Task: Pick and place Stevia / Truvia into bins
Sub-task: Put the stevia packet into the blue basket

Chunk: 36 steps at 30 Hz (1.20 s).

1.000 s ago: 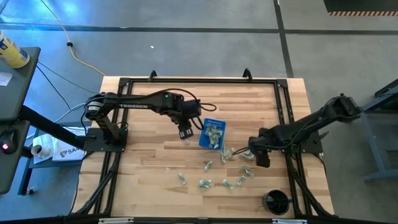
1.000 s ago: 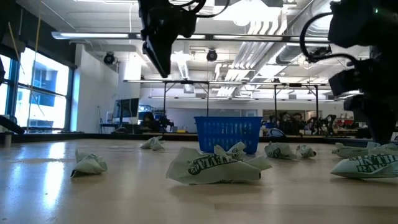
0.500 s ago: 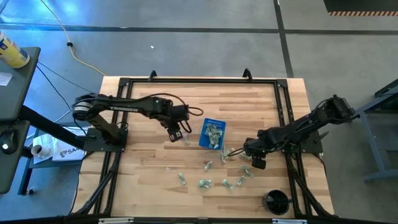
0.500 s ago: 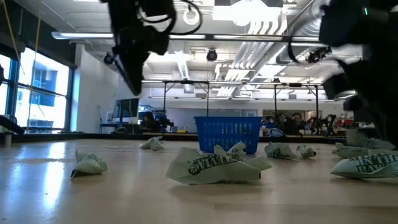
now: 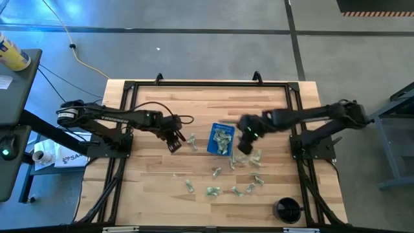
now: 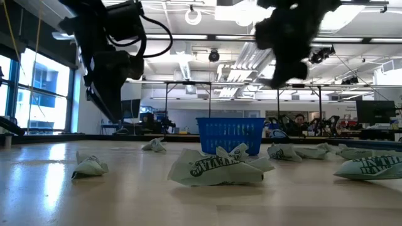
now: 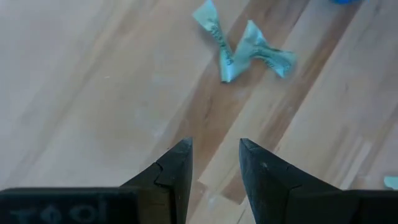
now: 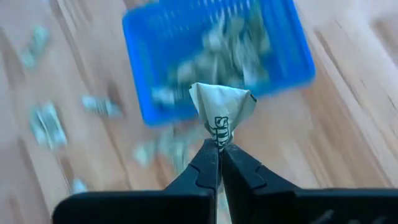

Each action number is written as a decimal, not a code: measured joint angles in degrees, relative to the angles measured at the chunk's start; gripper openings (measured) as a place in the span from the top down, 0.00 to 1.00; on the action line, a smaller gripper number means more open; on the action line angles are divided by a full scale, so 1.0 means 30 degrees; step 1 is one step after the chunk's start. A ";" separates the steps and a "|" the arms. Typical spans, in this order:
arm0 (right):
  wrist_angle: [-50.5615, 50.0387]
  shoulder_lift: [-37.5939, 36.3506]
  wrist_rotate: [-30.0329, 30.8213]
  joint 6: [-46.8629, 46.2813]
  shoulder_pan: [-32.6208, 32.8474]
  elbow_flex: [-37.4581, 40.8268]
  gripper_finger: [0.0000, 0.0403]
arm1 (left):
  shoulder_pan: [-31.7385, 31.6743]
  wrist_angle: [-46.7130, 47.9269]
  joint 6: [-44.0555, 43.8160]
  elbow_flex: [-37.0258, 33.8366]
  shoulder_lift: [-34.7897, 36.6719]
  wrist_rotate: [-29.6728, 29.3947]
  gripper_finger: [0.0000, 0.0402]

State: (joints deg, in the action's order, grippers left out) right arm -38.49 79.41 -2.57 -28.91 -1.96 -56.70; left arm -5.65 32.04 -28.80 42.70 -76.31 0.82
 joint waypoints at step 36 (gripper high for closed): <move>-0.6931 0.2643 0.3754 0.0644 -0.0246 -0.4148 0.28 | 0.0047 -0.9986 -0.0010 -0.0184 -0.6952 -0.2008 0.60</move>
State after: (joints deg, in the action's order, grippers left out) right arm -59.28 87.34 8.69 -26.98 -2.70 -69.14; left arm -5.51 2.09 -28.83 42.15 -97.17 -5.21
